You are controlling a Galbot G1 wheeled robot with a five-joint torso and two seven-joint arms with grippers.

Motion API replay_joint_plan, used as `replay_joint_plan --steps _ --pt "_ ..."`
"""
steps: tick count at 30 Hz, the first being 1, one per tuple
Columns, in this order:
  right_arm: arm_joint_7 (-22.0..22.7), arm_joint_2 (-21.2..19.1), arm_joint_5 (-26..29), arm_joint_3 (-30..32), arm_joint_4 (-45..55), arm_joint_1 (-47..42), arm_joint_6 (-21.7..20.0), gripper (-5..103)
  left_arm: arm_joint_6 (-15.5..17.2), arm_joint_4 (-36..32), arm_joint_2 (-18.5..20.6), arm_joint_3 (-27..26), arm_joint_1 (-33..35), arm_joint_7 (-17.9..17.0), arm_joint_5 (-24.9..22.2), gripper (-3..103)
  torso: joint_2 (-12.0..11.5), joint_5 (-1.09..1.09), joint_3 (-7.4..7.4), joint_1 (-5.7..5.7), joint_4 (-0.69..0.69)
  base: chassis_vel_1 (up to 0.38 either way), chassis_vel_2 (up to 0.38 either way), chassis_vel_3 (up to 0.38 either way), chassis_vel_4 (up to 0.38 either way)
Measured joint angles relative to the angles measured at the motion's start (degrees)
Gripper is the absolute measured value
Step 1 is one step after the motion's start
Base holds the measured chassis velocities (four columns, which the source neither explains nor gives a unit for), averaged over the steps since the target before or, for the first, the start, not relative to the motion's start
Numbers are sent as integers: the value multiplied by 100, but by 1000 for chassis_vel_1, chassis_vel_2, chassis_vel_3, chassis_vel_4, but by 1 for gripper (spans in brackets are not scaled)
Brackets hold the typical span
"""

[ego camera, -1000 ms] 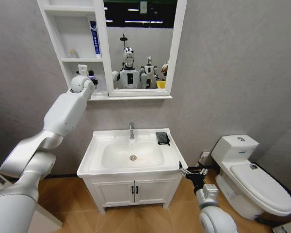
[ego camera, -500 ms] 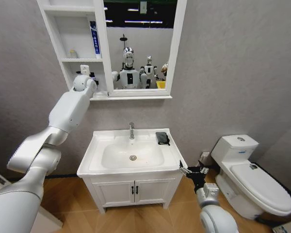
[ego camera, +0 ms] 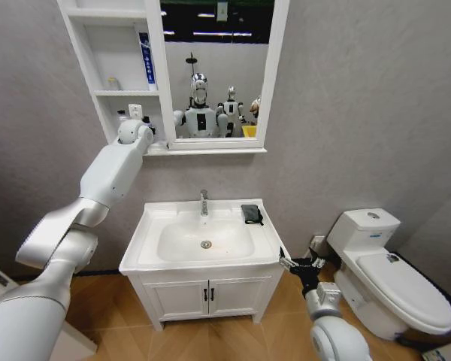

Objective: Move facial cleanser and shampoo from washbasin to cabinet, then wipe washbasin with towel.

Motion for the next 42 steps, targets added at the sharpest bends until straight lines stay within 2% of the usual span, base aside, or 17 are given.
replay_joint_plan --steps 2,7,11,17,19,23,25,26,27,28,32,34,35,38,39,40,42 --pt "0 4 0 0 0 0 1 100 0 -23 15 2 6 0 -2 74 0 0 0 0 0 0 0 0 0" --pt "0 31 -14 -18 2 -25 11 100 -5 -243 131 6 61 -81 -103 94 0 0 0 0 0 0 0 0 0" --pt "2 49 -30 -26 24 -46 14 100 -5 -581 285 -23 165 -185 -219 100 1 0 0 0 0 0 0 0 0" --pt "15 37 -35 -73 61 -41 14 100 143 -2340 1001 -232 772 -913 -914 100 1 -1 0 0 -2 0 0 0 0" --pt "34 30 -19 -95 98 -25 -32 100 205 -3365 1512 -535 1395 -1182 -1181 100 1 3 -2 0 -2 0 0 0 0" --pt "60 36 -4 -104 130 -17 -66 100 122 -4202 1994 -882 2201 -1202 -1255 100 1 -6 0 0 2 0 0 0 0" --pt "70 54 -3 -120 134 10 -94 100 -231 -5149 2440 -1479 3477 -1042 -1015 100 2 0 -2 -1 2 0 0 0 0" --pt "70 54 -3 -120 134 10 -94 100 -231 -5149 2440 -1479 3477 -1042 -1015 100 2 0 -2 -1 2 0 0 0 0" --pt "71 70 -5 -125 132 12 -96 100 -400 -5476 2516 -1787 4120 -1036 -903 100 2 0 -2 -1 2 0 0 0 0" --pt "71 115 -19 -123 111 17 -96 100 -562 -5915 2496 -2290 5022 -1016 -773 100 1 -6 -1 -1 3 0 0 0 0" --pt "86 176 -40 -107 105 6 -97 100 -733 -6502 2334 -2990 6189 -889 -498 100 2 2 -1 0 -2 0 0 0 0" --pt "95 186 -46 -111 148 6 -125 100 -862 -7189 1979 -3849 7563 -420 29 100 1 0 -1 0 -2 0 0 0 0" --pt "95 186 -46 -111 148 6 -125 100 -862 -7189 1979 -3849 7563 -420 29 100 1 0 -1 0 -2 0 0 0 0" --pt "99 179 -51 -107 233 -89 -146 100 -1228 -7969 1179 -5092 9640 355 1002 100 1 -2 -1 -1 2 0 0 0 0" --pt "99 179 -51 -107 233 -89 -146 100 -1228 -7969 1179 -5092 9640 355 1002 100 1 -2 -1 -1 2 0 0 0 0" --pt "104 157 -46 -99 260 -142 -146 100 -1498 -8194 812 -5532 10359 714 1468 100 2 1 -2 -2 2 0 0 0 0" --pt "106 120 -42 -92 262 -158 -147 100 -1675 -8344 543 -5786 10854 968 1754 100 2 1 -2 -2 2 0 0 0 0"
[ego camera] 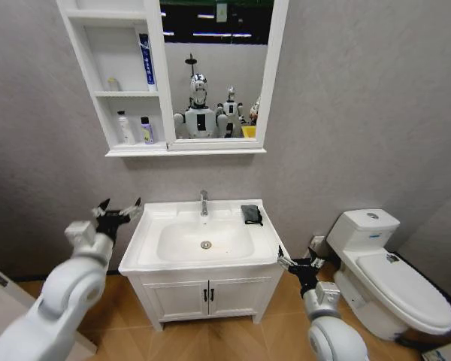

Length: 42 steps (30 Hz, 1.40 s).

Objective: Move facial cleanser and shampoo from washbasin to cabinet, then wipe washbasin with towel.

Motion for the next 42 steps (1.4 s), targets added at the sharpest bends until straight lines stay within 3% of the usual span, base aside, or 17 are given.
replay_joint_plan --steps 2,5,8,13,42 --pt "1 -65 31 10 -14 29 0 100 -157 -275 -379 -154 658 165 234 100 0 0 0 0 -2 0 0 0 0" --pt "-4 -117 56 10 -84 97 1 100 -328 -459 -687 -150 1130 381 470 100 0 1 1 1 -2 0 0 0 0" --pt "-22 -152 78 14 -167 159 20 100 -541 -505 -1025 -34 1466 640 803 100 -1 1 2 2 -3 0 0 0 0" --pt "-61 -185 133 24 -218 218 42 100 -699 -494 -1378 87 1671 753 1239 100 -1 0 2 2 -2 0 0 0 0" --pt "-339 -332 309 8 -241 398 -105 100 -662 -436 -1404 135 1552 710 1278 100 -1 -2 2 2 -3 0 0 0 0"
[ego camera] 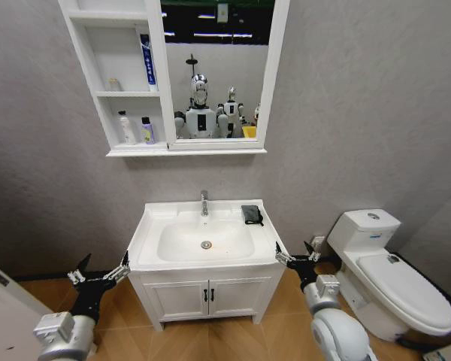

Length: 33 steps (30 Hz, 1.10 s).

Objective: Move facial cleanser and shampoo from washbasin to cabinet, then wipe washbasin with towel.

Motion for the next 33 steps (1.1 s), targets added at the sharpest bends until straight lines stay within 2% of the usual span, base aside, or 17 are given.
replay_joint_plan --steps 12,18,20,21,23,25,26,27,29,30,33 --pt "-26 41 -90 -48 -61 2 -24 100 6 3 5 5 -7 -7 -6 100 0 0 0 1 1 -147 144 164 -149" --pt "184 -58 -41 -118 -228 311 -369 100 7 4 7 6 -10 -7 -9 100 -2 -3 1 5 0 -222 216 225 -241" --pt "367 -230 240 -180 -422 718 -727 100 7 5 7 6 -11 -9 -9 100 -5 5 4 12 2 -143 155 109 -80" --pt "367 -230 240 -180 -422 718 -727 100 7 5 7 6 -11 -9 -9 100 -5 5 4 12 2 -109 125 109 -18" --pt "558 -468 630 -255 -576 1102 -1338 100 8 5 9 7 -11 -9 -10 100 -4 -1 3 8 -3 -101 71 27 -31" --pt "762 -782 1277 -420 -744 1518 -1846 100 8 5 10 8 -11 -8 -11 100 -3 4 2 3 -3 0 0 0 0" --pt "762 -782 1277 -420 -744 1518 -1846 100 8 5 10 8 -11 -8 -11 100 -3 4 2 3 -3 0 0 0 0" --pt "879 -1021 1668 -539 -949 1876 -2106 100 8 5 9 7 -10 -8 -11 100 0 -1 0 -2 0 71 -28 -57 31" --pt "946 -1299 1920 -740 -1340 2337 -2281 100 9 5 8 6 -9 -11 -11 100 2 1 -1 -6 2 80 -36 -39 51" --pt "946 -1299 1920 -740 -1340 2337 -2281 100 9 5 8 6 -9 -11 -11 100 2 1 -1 -6 2 80 -45 -21 72" --pt "1154 -1582 2325 -1164 -1938 3066 -2417 100 9 5 9 7 -8 -11 -11 100 2 -1 -1 -4 0 34 -30 -18 25"
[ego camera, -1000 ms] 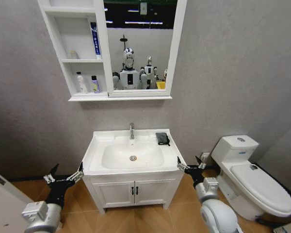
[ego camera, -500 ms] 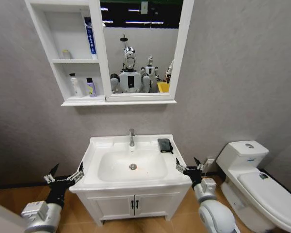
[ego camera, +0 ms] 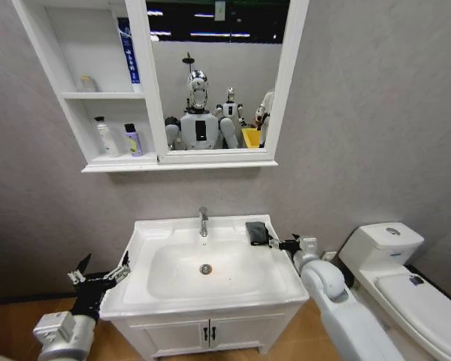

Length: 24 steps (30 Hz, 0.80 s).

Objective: Move facial cleanser and shampoo from washbasin to cabinet, then wipe washbasin with towel.

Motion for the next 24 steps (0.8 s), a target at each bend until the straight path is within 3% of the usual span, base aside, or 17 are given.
replay_joint_plan --steps 8,17,24 --pt "185 -9 356 -683 -964 863 -46 100 0 0 0 0 0 2 0 100 -2 2 2 6 -1 0 0 0 0" --pt "264 654 375 -1230 -2283 1822 -29 100 0 0 0 0 0 3 0 100 -2 0 2 6 1 0 0 0 0" --pt "355 729 441 -1387 -2638 2085 -16 100 0 0 0 0 0 3 0 100 -2 1 1 6 0 0 0 0 0"
